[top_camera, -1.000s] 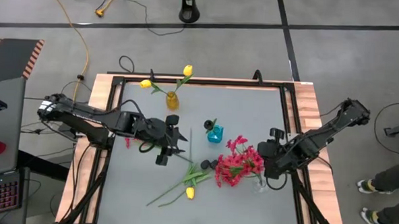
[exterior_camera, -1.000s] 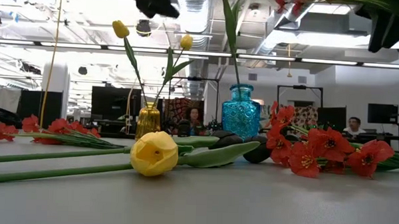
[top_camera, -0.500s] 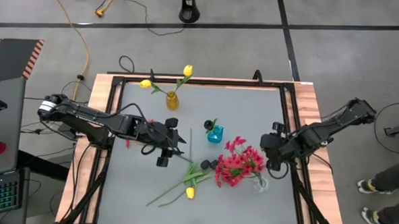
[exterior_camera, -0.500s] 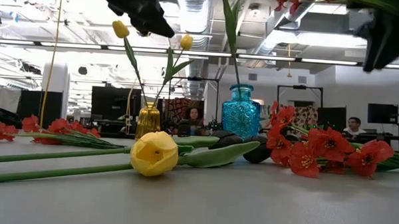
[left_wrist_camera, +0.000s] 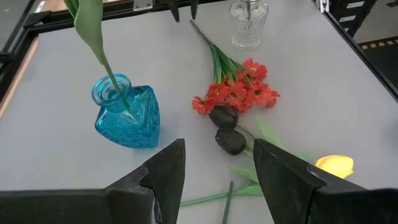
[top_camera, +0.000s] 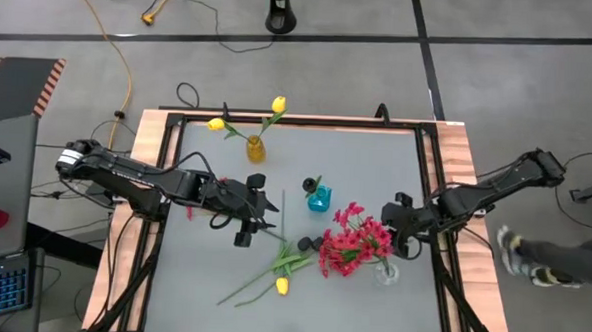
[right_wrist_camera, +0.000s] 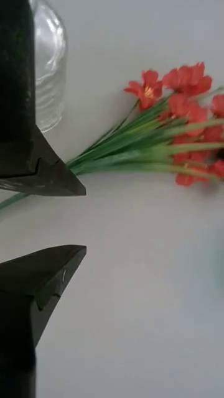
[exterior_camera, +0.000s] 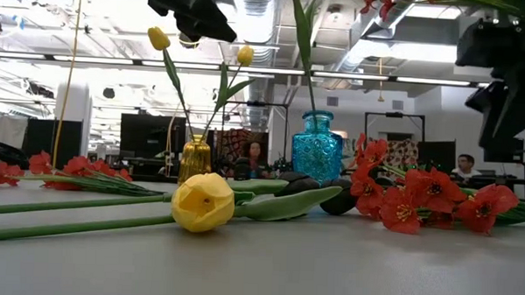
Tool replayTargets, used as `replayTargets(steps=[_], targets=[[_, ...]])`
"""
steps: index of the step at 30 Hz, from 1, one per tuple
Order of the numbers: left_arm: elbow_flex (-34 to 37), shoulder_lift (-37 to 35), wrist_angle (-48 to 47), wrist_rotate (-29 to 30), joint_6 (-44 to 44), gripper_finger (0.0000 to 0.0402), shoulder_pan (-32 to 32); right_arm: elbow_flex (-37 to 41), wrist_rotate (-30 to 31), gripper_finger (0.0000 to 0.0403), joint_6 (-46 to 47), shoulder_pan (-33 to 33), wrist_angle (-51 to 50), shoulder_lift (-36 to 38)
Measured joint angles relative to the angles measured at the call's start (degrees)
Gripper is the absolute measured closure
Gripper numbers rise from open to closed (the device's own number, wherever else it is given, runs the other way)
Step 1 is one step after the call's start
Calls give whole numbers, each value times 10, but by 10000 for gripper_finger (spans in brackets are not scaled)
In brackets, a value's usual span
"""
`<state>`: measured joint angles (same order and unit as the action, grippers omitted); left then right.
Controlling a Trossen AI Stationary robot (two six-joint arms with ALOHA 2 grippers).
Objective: Sort flowers into vase by color
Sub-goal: Put the right red flowers into the transparent vase
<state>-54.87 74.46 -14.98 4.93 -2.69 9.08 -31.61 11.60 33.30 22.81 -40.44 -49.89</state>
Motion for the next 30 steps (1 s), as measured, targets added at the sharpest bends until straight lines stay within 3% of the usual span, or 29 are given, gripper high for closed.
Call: replayTargets(steps=[14,30], targets=[[0,0,1,0,4,223,0,96,-51,239,-10,-2,214,-26],[-1,0,8,0,6,223,0,96,-117,239,-21,-2,314,-144]])
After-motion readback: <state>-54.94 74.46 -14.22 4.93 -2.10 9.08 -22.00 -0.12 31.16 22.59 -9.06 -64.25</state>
